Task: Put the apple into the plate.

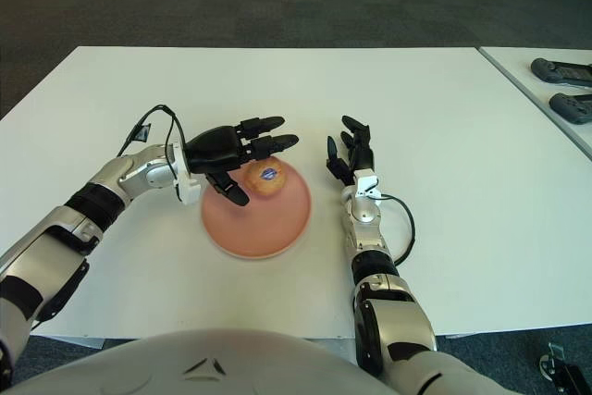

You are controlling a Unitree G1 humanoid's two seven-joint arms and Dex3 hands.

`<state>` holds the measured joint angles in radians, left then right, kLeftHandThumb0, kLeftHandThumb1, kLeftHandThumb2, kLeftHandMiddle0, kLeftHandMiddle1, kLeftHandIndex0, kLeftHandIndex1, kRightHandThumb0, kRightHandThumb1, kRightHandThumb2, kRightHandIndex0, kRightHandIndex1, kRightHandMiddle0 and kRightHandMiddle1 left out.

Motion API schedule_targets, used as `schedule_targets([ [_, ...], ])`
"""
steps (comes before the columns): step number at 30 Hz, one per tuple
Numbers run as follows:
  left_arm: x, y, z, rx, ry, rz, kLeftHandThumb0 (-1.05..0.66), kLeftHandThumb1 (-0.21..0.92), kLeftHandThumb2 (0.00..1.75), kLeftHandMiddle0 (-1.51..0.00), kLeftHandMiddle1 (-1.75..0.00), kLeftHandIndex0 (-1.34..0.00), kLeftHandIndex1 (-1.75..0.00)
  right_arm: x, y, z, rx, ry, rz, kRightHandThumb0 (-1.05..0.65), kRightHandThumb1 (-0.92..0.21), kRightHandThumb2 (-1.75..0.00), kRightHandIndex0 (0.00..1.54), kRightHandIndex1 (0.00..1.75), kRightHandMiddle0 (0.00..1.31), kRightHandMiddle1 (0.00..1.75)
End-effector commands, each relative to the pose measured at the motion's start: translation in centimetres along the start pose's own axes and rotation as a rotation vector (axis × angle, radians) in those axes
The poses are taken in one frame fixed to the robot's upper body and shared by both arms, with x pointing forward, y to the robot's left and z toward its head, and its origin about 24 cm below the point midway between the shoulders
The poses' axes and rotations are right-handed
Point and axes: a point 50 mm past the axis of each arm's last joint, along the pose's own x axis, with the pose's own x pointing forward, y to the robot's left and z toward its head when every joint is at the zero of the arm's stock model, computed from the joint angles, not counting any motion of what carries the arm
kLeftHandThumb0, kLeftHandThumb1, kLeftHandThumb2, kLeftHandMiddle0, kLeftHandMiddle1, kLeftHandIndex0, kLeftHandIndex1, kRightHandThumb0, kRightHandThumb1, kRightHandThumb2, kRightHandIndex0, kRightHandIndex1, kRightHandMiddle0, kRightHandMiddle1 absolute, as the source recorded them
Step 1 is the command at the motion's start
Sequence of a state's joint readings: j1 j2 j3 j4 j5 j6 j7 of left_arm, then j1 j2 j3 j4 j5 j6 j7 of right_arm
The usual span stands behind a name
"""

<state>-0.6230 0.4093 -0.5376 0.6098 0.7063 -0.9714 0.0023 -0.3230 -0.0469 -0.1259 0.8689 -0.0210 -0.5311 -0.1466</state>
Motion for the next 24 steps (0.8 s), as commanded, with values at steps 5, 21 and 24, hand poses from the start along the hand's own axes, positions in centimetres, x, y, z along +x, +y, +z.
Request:
schedule_targets([
  [5, -0.3, 2.6, -1.3, -0.113, 0.064, 0.145, -1.05, 0.92, 0.47, 0.0, 0.0, 0.0, 0.0, -2.0, -0.5, -3.1, -0.007, 0.153, -0.006, -0.67, -0.92, -0.59, 0.11, 0.51, 0.0, 0.81],
  [21, -2.8, 2.7, -4.9, -0.666, 0.315, 0.876, -1.0, 0.92, 1.0, 0.0, 0.0, 0.0, 0.0, -2.1, -0.5, -3.3, 0.014, 0.161, 0.0, -0.64, -0.92, -0.6, 0.15, 0.57, 0.0, 0.74],
  [24, -3.0, 2.8, -4.8, -0.682, 0.336, 0.975, -1.0, 0.92, 1.07, 0.0, 0.0, 0.0, 0.0, -2.2, -0.5, -3.3, 0.017, 0.163, -0.001, -0.63, -0.92, -0.6, 0.16, 0.58, 0.0, 0.74],
])
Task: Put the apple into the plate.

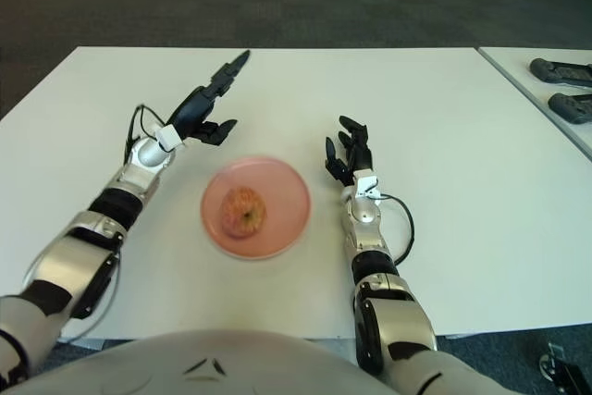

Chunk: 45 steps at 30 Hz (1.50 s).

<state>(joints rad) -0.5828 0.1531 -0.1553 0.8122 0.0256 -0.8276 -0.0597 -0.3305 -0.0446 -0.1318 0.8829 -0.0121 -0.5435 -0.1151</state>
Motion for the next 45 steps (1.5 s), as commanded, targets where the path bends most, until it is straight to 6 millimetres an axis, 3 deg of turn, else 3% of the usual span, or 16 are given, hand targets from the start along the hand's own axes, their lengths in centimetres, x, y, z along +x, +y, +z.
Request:
schedule_targets([
  [1, -0.4, 0.6, -0.1, -0.046, 0.014, 0.15, -1.0, 0.92, 1.08, 0.0, 0.0, 0.0, 0.0, -2.3, -0.6, -3.3, 0.007, 0.167, -0.027, -0.62, -0.92, -0.6, 0.16, 0.58, 0.0, 0.74],
  [7, -1.0, 1.0, -0.2, -0.056, 0.068, 0.363, -0.96, 0.92, 1.13, 0.0, 0.0, -0.05, -0.03, -2.3, -0.6, -3.4, 0.006, 0.17, -0.025, -0.62, -0.92, -0.61, 0.17, 0.61, 0.0, 0.75],
  [13, -2.2, 1.2, -1.0, -0.067, 0.144, 0.433, -0.94, 0.92, 1.15, -0.02, -0.01, 0.0, -0.29, -2.3, -0.6, -3.4, 0.004, 0.174, -0.02, -0.62, -0.92, -0.62, 0.16, 0.62, 0.0, 0.76],
  [17, -2.6, 1.2, -1.4, -0.072, 0.177, 0.46, -0.94, 0.92, 1.15, -0.04, -0.02, 0.0, -0.35, -2.2, -0.5, -3.4, 0.005, 0.174, -0.016, -0.62, -0.92, -0.61, 0.15, 0.62, 0.0, 0.77],
  [45, -6.6, 1.8, -4.5, -0.007, 0.37, 0.359, -0.84, 0.92, 1.02, -0.1, -0.04, 0.0, -0.3, -2.2, -0.2, -3.5, -0.003, 0.17, 0.0, -0.63, -0.92, -0.62, 0.14, 0.65, 0.0, 0.7],
])
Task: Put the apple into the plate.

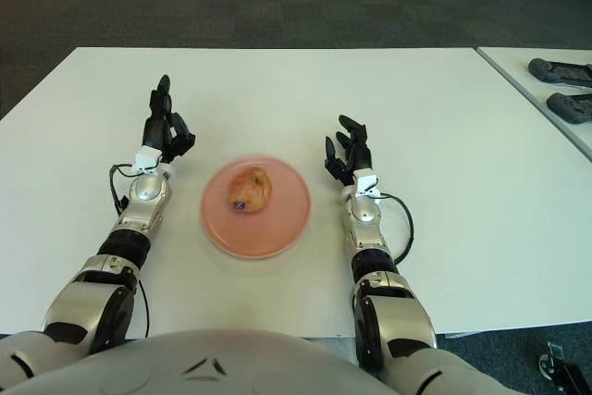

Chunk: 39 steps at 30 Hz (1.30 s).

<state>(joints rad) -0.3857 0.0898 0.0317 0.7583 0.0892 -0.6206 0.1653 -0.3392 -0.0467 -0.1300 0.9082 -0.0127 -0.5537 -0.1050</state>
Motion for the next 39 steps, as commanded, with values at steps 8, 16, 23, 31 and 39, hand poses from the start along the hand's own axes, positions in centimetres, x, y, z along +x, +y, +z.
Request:
schedule_targets([
  [8, -0.8, 1.0, -1.0, 0.079, 0.056, -0.048, -0.84, 0.92, 0.98, -0.09, -0.04, 0.0, -0.21, -2.3, -0.3, -3.3, 0.002, 0.163, -0.011, -0.63, -0.92, -0.64, 0.14, 0.65, 0.0, 0.7],
  [16, -1.4, 1.5, -2.2, 0.107, 0.133, -0.078, -0.86, 0.92, 0.98, -0.1, -0.04, 0.0, -0.2, -2.3, -0.2, -3.3, 0.005, 0.164, -0.013, -0.61, -0.92, -0.62, 0.15, 0.66, 0.0, 0.73],
  [23, -1.5, 1.5, -2.8, 0.114, 0.193, -0.11, -0.88, 0.92, 1.01, -0.09, -0.03, 0.0, -0.26, -2.4, -0.2, -3.3, 0.008, 0.162, -0.011, -0.61, -0.92, -0.6, 0.16, 0.67, 0.0, 0.76],
  [31, -1.6, 1.2, -3.2, 0.048, 0.264, -0.112, -0.88, 0.92, 1.04, -0.11, -0.04, 0.0, -0.34, -2.4, -0.2, -3.3, 0.012, 0.157, -0.012, -0.61, -0.92, -0.6, 0.16, 0.68, 0.0, 0.77],
  [39, -1.6, 1.0, -3.4, -0.009, 0.306, -0.098, -0.88, 0.92, 1.04, -0.13, -0.05, 0.0, -0.39, -2.5, -0.2, -3.2, 0.005, 0.148, -0.01, -0.62, -0.92, -0.61, 0.15, 0.68, 0.0, 0.77],
])
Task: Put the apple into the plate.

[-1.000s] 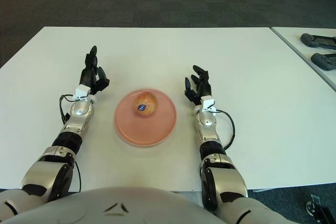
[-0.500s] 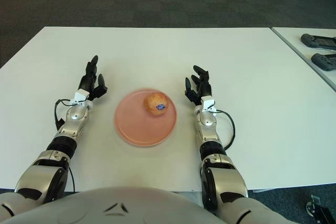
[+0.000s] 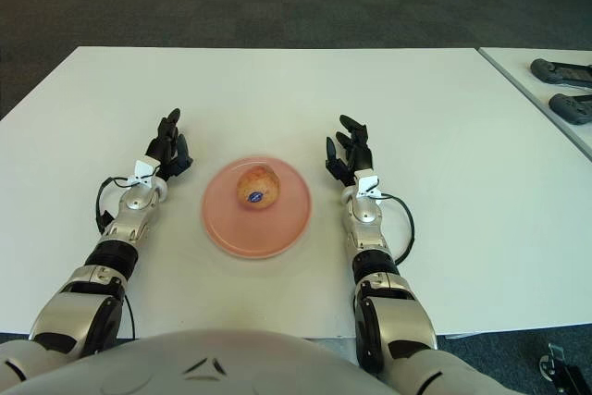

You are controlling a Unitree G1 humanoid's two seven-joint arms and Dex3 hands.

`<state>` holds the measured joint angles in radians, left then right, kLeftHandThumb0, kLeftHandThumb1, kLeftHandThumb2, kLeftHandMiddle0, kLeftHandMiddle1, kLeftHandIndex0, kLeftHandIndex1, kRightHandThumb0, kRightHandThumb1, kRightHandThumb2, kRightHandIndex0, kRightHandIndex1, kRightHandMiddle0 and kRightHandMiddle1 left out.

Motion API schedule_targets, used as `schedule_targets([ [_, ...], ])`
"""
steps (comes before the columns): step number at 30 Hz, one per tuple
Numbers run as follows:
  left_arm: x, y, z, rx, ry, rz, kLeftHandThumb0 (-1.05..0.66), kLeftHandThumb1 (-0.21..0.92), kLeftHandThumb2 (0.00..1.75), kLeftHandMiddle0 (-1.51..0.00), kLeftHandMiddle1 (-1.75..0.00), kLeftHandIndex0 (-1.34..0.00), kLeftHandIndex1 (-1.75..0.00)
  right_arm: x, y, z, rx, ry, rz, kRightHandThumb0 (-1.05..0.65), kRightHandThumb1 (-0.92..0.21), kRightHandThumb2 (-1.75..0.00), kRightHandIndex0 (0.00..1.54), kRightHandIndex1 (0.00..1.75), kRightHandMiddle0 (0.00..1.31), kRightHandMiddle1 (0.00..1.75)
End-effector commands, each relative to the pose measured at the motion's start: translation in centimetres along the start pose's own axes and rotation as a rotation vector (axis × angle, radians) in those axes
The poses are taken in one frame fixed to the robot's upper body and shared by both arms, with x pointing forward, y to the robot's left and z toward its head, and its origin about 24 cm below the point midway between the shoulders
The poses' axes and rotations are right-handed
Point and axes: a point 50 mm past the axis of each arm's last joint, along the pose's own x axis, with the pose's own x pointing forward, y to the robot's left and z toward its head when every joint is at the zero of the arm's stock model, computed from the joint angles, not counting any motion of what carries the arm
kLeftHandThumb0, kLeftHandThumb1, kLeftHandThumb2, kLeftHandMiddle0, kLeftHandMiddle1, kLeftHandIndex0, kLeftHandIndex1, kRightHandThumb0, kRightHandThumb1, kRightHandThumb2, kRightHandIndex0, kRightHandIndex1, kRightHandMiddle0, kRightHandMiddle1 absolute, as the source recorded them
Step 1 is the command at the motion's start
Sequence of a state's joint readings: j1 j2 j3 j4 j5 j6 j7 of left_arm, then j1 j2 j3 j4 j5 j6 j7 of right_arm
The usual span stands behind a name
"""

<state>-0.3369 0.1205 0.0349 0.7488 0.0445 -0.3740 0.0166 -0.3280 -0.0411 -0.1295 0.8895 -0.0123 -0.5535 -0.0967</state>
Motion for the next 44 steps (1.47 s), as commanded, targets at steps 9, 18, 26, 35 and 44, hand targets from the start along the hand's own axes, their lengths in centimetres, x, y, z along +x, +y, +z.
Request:
schedule_targets([
  [9, -0.2, 0.0, -0.4, -0.054, 0.03, 0.012, -0.87, 0.92, 1.04, -0.13, -0.05, 0.0, -0.41, -2.4, -0.4, -3.2, -0.008, 0.156, -0.021, -0.64, -0.92, -0.62, 0.14, 0.68, 0.0, 0.76],
  [18, -0.3, 0.0, -0.9, -0.071, 0.055, 0.041, -0.86, 0.92, 1.02, -0.14, -0.05, 0.0, -0.41, -2.4, -0.4, -3.1, -0.021, 0.155, -0.021, -0.65, -0.92, -0.61, 0.15, 0.68, 0.0, 0.78],
  [26, -0.4, 0.1, -1.2, -0.072, 0.069, 0.069, -0.86, 0.92, 1.01, -0.14, -0.05, 0.0, -0.43, -2.4, -0.6, -3.0, -0.021, 0.161, -0.027, -0.64, -0.92, -0.59, 0.13, 0.67, 0.0, 0.76],
  [35, -0.4, 0.0, -1.3, -0.072, 0.073, 0.089, -0.88, 0.92, 1.01, -0.14, -0.05, 0.0, -0.43, -2.4, -0.6, -2.9, -0.016, 0.158, -0.032, -0.61, -0.91, -0.59, 0.14, 0.67, 0.0, 0.75],
  [44, -0.5, -0.2, -1.7, -0.066, 0.093, 0.09, -0.9, 0.92, 0.99, -0.13, -0.05, 0.0, -0.41, -2.4, -0.5, -2.6, -0.014, 0.149, -0.033, -0.6, -0.89, -0.6, 0.14, 0.66, 0.0, 0.76],
])
